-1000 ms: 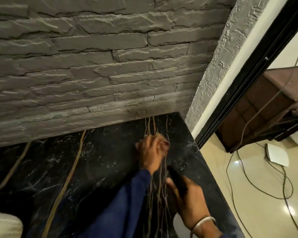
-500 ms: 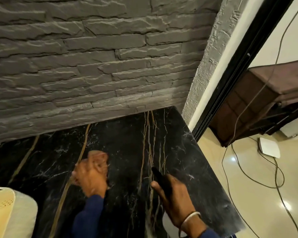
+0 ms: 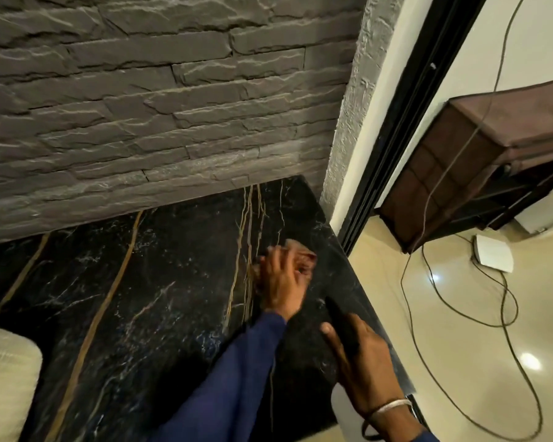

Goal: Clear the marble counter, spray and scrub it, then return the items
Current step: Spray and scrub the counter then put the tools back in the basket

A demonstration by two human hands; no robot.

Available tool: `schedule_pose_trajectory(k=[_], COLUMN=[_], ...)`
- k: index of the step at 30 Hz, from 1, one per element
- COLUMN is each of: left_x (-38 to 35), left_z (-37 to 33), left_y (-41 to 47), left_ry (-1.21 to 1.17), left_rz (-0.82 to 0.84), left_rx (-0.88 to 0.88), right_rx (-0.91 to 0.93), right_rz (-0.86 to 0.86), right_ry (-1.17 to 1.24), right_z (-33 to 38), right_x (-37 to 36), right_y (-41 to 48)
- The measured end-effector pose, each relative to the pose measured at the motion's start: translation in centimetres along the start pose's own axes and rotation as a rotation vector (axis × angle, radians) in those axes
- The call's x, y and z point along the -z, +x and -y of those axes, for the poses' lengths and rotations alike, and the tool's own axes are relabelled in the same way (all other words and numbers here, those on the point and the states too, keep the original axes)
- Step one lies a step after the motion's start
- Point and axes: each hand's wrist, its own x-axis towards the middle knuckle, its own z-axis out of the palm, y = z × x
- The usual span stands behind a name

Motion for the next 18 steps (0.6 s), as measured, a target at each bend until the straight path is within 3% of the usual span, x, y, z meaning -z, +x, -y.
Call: schedule_pose_trajectory(k=[4,7,9,14,18], left_x=[-4.0,-4.5,-3.5,4.6,2.7], left_z=[-7.6,-7.6,-4.4,10.5,22.3], left_y=[-3.3,-4.8,-5.6,-11.1,-13.6], left_ry=[-0.115,-0.097,-0.098,-0.041,-0.156], left_rz=[0.318,0.272,0.104,-0.413,-0.449], left_rx=[-0.371,-0.374,-0.146,0.685,0.888], right_rx=[-0.034,-0.034,-0.002,0.123,0.028], right_rz=[-0.019,0.081,0.184,0.381,0.411], right_ry=[-0.045,-0.017,-0.025,0.008,0.137], right_z=[-3.0,-3.5,-3.2,-0.3,1.1], right_x=[2.8,3.7,3.5,1.5,0.9], right_y=[-1.4,-2.1,-2.6,-4.2,-5.4])
